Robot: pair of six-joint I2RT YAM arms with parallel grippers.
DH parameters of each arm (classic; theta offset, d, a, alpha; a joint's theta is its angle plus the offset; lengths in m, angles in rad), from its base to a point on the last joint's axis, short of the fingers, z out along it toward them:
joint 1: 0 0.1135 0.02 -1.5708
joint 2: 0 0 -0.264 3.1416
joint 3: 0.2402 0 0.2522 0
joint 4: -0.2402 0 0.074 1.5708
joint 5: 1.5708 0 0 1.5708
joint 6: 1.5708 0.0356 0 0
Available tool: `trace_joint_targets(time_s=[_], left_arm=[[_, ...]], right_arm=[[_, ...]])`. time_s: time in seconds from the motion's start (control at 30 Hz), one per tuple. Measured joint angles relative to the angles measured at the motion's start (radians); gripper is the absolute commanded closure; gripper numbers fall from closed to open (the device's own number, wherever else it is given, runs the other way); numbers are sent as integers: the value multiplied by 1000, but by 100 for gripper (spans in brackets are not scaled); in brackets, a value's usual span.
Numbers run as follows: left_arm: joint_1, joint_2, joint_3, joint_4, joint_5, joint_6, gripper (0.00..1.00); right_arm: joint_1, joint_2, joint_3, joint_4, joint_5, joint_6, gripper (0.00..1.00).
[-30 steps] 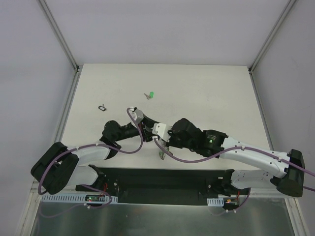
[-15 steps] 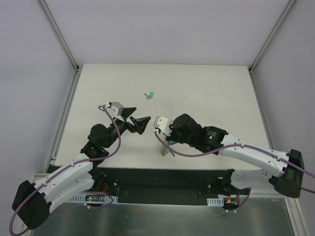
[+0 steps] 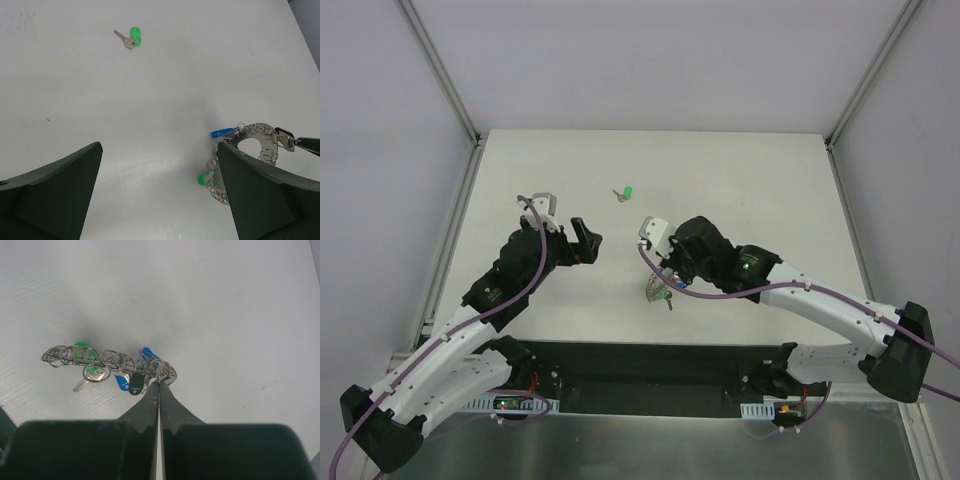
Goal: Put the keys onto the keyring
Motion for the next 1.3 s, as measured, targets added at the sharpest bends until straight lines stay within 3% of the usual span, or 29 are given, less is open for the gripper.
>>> trace_joint_targets(time_s=[0.2, 0.37, 0.67, 1.07, 1.3], left_arm=[[68, 2, 161, -225, 51, 26, 1], [126, 2, 237, -310, 79, 90, 1], [238, 16, 210, -362, 134, 190, 1], [244, -58, 165, -366, 91, 240, 1], [253, -101, 156, -367, 26, 241, 1]], right_arm=[[-63, 14, 15, 4, 4, 12, 99], [-134, 27, 31, 5, 6, 26, 99], [-295, 77, 83, 8, 30, 64, 99], [-600, 321, 304, 49, 57, 138, 99], [-747, 346, 324, 151, 32, 258, 99]])
